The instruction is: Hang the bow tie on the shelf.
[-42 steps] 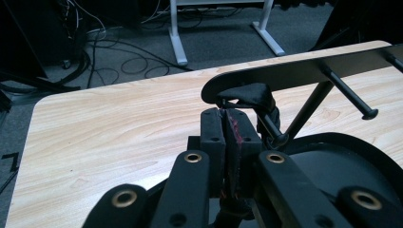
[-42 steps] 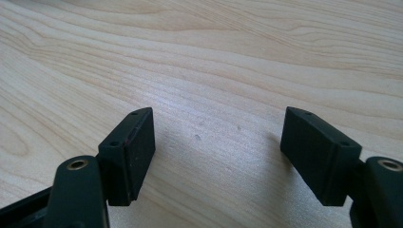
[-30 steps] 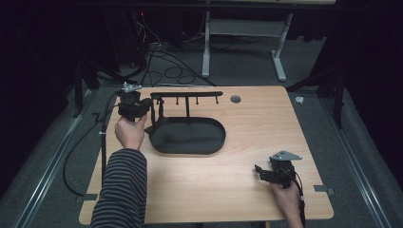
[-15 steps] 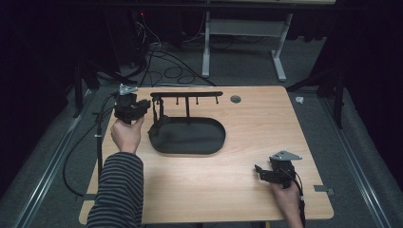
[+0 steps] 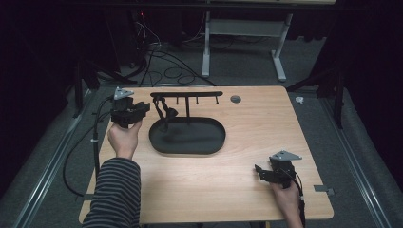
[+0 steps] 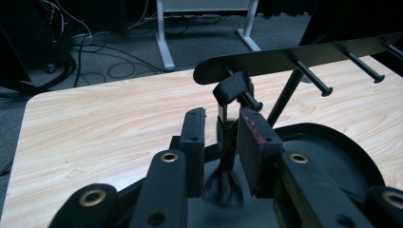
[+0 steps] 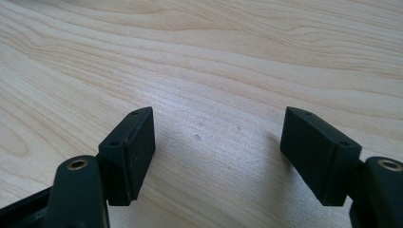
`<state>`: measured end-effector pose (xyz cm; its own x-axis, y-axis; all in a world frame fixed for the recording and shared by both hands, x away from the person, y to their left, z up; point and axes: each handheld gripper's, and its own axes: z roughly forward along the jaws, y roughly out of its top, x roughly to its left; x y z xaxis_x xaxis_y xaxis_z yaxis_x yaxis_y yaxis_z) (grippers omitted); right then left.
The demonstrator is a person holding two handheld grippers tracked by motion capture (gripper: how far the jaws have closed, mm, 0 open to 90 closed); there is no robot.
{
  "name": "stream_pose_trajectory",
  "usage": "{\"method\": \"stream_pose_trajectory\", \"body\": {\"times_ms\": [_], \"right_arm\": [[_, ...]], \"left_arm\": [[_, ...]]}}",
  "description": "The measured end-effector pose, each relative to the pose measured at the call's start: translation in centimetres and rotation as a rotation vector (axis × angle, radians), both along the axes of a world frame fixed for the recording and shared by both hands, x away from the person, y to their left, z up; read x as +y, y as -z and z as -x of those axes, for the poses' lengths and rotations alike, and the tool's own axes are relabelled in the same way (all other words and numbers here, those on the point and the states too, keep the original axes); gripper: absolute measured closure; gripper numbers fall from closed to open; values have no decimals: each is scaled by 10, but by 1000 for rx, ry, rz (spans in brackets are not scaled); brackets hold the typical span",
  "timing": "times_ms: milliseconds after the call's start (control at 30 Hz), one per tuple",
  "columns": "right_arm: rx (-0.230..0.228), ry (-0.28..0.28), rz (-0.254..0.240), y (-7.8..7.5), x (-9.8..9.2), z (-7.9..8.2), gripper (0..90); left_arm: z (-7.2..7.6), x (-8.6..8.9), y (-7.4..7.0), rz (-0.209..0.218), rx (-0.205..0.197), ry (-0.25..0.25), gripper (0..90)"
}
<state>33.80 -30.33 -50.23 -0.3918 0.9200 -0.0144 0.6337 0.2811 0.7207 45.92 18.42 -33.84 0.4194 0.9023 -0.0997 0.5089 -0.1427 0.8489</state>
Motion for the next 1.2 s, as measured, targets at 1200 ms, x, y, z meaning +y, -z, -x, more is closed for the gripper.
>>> {"method": "stream_pose_trajectory", "body": {"times_ms": [1200], "right_arm": [[0, 0, 0, 0, 0, 0, 286]], "left_arm": [[36, 8, -2, -44, -47, -11, 542]]}}
